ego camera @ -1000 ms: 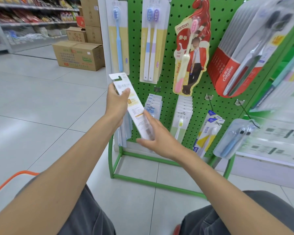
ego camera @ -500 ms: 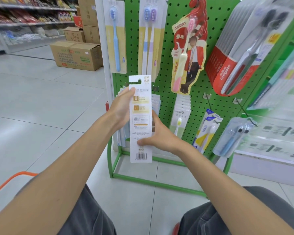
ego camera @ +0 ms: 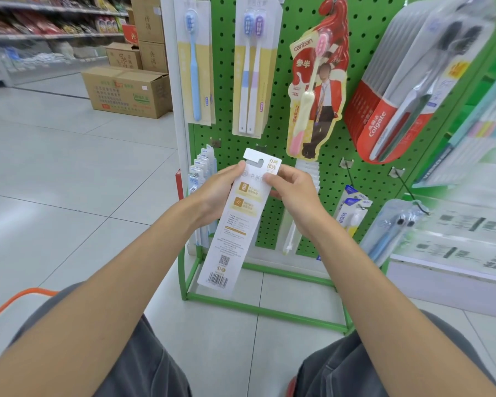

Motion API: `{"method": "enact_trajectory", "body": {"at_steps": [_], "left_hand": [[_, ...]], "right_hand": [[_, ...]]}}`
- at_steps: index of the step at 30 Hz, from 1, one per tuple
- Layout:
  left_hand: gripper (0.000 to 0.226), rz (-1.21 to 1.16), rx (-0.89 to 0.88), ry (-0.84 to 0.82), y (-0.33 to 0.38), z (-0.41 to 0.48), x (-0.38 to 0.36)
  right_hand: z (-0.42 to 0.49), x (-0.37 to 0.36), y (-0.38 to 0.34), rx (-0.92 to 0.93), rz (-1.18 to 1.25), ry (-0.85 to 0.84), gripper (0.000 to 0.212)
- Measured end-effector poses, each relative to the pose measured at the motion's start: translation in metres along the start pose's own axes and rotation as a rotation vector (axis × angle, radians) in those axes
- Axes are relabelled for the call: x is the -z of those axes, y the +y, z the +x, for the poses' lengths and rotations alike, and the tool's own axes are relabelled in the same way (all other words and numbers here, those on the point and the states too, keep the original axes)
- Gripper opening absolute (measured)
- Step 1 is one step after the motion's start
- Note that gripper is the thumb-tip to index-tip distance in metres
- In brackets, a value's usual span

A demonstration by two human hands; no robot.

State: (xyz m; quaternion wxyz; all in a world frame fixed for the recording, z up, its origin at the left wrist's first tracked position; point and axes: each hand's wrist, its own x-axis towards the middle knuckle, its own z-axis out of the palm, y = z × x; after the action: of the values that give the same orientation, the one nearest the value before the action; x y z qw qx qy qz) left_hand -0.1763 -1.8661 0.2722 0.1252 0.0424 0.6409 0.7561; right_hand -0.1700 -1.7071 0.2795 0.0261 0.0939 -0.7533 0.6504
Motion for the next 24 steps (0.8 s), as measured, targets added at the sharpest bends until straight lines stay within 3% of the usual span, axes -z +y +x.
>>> {"method": "enact_trajectory", "body": {"at_steps": [3,6,12,15,18,20,22,24], "left_hand": [[0.038,-0.04,-0.004,0.005,0.0,0.0,0.0],[0.043,-0.172,-0.006,0.042,0.002,0.001,0.0],[0.033,-0.358,-0.058,0.047,0.011,-0.007,-0.005],[0.047,-0.301,-0.091,0.09,0.011,-0.007,-0.003],[0.026,-0.223,-0.084,0.079,0.012,-0.006,0.001],[0.015,-0.059,-0.121,0.14,0.015,-0.006,0.001],[0.014,0.123,-0.189,0.257,0.014,-0.002,0.0],[0.021,0.144,-0.232,0.317,0.017,0.002,-0.004]], "right_hand": [[0.001,-0.003,0.001,0.019,-0.023,0.065,0.015],[0.001,-0.007,0.0,0.057,-0.132,0.086,0.035],[-0.011,-0.023,0.005,0.134,-0.353,-0.093,0.063],[-0.009,-0.026,0.008,0.088,-0.347,-0.161,0.072],[-0.008,-0.025,0.008,0.086,-0.243,-0.164,0.047],[-0.009,-0.023,0.003,0.114,-0.206,-0.08,0.025],[-0.009,-0.023,-0.001,0.127,-0.145,-0.036,0.023],[-0.007,-0.022,-0.006,0.127,-0.108,-0.012,0.022]]}}
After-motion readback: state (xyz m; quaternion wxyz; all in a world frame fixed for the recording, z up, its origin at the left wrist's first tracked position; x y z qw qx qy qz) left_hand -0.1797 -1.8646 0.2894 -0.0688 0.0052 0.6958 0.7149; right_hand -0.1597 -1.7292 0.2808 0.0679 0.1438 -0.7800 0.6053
